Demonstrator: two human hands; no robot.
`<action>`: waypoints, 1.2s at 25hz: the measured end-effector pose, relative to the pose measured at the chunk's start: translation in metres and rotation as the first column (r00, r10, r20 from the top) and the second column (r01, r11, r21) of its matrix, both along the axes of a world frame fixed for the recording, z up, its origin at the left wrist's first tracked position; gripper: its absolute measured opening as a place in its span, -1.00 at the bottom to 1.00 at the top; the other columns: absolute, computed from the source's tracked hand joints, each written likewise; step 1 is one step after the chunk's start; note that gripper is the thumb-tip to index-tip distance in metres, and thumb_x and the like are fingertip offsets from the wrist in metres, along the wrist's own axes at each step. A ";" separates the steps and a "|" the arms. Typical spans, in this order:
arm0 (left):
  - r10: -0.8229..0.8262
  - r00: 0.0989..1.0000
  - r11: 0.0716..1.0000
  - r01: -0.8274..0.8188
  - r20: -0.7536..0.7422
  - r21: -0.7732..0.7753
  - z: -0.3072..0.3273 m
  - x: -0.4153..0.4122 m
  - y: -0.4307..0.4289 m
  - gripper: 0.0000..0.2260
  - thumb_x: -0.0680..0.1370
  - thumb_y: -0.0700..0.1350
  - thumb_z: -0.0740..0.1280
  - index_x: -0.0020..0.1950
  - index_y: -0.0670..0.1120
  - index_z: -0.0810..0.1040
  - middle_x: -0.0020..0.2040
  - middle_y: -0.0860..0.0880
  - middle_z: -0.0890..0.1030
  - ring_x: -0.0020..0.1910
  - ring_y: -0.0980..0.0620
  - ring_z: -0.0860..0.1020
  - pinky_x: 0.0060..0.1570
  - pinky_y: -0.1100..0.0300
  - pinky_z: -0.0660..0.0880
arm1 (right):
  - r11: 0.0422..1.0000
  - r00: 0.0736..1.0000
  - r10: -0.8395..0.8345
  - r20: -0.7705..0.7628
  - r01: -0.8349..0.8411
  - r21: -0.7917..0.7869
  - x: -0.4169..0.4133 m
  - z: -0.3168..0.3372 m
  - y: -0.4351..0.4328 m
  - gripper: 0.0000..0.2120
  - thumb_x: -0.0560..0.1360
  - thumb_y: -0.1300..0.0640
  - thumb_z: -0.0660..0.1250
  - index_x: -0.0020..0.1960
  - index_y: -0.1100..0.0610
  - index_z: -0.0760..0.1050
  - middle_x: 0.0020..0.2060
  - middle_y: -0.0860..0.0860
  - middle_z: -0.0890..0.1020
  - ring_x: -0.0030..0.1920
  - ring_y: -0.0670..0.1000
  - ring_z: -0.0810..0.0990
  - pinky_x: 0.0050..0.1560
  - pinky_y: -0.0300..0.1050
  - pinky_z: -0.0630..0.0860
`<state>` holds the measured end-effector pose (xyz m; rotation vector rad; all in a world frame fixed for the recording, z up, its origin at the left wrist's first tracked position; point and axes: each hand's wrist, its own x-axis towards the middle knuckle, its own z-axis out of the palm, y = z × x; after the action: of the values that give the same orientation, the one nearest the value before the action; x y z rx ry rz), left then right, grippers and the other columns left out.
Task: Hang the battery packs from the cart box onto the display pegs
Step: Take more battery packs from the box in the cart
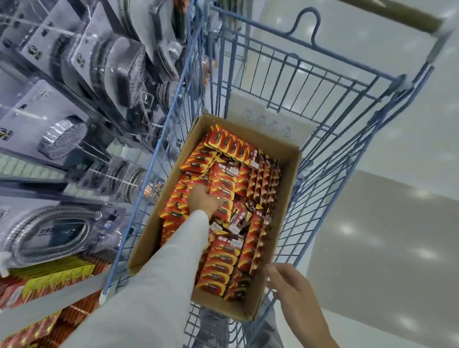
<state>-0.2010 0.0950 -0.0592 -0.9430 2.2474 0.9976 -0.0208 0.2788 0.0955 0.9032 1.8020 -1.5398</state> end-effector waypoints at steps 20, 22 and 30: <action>0.609 0.789 0.622 -0.540 0.083 0.568 0.165 0.250 -0.075 -0.52 0.39 -0.01 0.61 0.26 -0.06 0.60 0.08 -0.10 0.76 0.02 -0.13 0.75 -0.05 0.00 0.70 | 0.988 0.969 0.111 0.219 -0.132 0.083 -0.160 -0.143 -0.102 -0.50 0.50 -0.02 0.49 0.20 0.37 0.52 0.04 0.15 0.66 0.07 0.20 0.63 0.20 0.09 0.58; 0.631 0.773 0.628 -0.554 0.058 0.547 0.165 0.253 -0.077 -0.49 0.35 0.04 0.64 0.24 -0.04 0.61 0.08 -0.08 0.76 0.01 -0.10 0.75 -0.09 0.04 0.71 | 0.998 0.974 0.049 0.219 -0.057 0.030 -0.154 -0.144 -0.099 -0.53 0.48 -0.03 0.51 0.19 0.31 0.55 -0.03 0.14 0.69 -0.02 0.15 0.66 0.01 0.02 0.62; 0.660 0.750 0.609 -0.504 -0.039 0.612 0.188 0.252 -0.072 -0.11 0.06 0.27 0.71 0.30 -0.01 0.57 0.11 -0.12 0.75 0.07 -0.14 0.74 0.04 -0.07 0.68 | 0.866 0.918 -0.167 0.359 0.311 -0.391 -0.124 -0.090 -0.057 -0.83 0.56 0.33 0.31 0.15 0.28 0.51 0.33 0.29 0.53 0.02 0.08 0.62 -0.03 -0.09 0.63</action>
<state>0.0513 0.0234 0.1291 -1.3494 1.6102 2.0674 -0.1447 0.2220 0.0054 1.0993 1.0777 -1.7462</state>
